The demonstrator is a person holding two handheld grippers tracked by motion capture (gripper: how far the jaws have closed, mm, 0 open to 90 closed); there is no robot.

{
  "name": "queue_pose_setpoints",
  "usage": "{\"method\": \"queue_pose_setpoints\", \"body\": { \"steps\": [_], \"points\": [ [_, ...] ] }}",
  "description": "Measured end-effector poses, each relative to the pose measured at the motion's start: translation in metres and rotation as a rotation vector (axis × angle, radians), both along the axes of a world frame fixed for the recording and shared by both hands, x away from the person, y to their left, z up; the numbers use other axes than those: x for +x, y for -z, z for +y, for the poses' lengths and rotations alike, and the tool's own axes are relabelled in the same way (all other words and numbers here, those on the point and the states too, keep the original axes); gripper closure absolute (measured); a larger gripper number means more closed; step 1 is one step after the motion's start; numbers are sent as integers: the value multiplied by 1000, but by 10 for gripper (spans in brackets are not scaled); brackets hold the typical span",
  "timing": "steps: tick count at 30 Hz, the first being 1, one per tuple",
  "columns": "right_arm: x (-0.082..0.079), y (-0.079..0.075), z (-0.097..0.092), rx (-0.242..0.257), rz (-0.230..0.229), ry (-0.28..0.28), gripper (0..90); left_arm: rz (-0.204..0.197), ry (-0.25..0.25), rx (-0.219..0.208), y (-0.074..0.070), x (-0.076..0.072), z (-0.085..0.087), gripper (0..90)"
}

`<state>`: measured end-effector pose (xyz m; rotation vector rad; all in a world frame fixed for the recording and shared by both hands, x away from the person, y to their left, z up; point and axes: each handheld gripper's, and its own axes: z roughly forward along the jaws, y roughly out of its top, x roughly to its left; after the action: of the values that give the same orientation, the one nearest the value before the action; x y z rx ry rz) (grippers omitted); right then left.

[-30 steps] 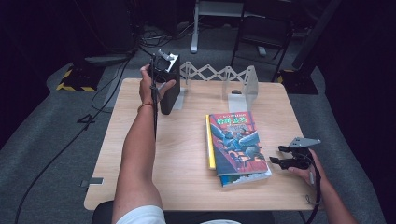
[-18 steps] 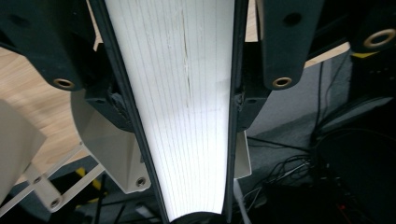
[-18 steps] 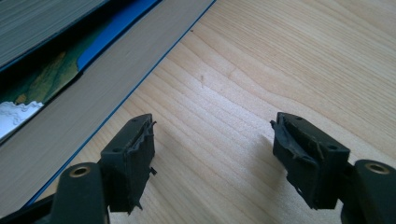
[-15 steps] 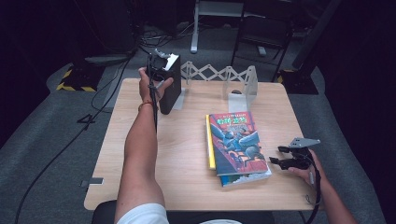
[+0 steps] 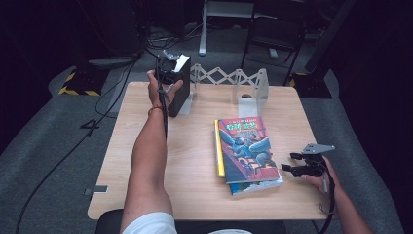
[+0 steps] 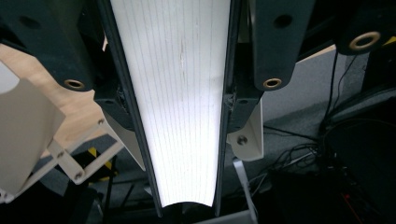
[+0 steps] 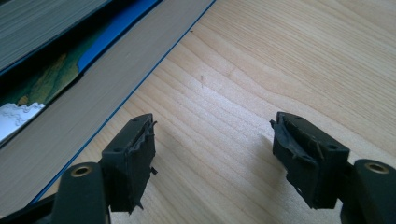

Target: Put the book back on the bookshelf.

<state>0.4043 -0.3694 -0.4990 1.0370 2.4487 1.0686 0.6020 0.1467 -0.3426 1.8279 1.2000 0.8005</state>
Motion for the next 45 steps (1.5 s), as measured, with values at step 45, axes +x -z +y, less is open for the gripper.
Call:
{"method": "queue_pose_setpoints", "body": {
  "steps": [45],
  "points": [
    [-2, -1, 7, -28, -6, -23, 293, -64, -26, -50, -18, -21, 12, 337]
  ]
}}
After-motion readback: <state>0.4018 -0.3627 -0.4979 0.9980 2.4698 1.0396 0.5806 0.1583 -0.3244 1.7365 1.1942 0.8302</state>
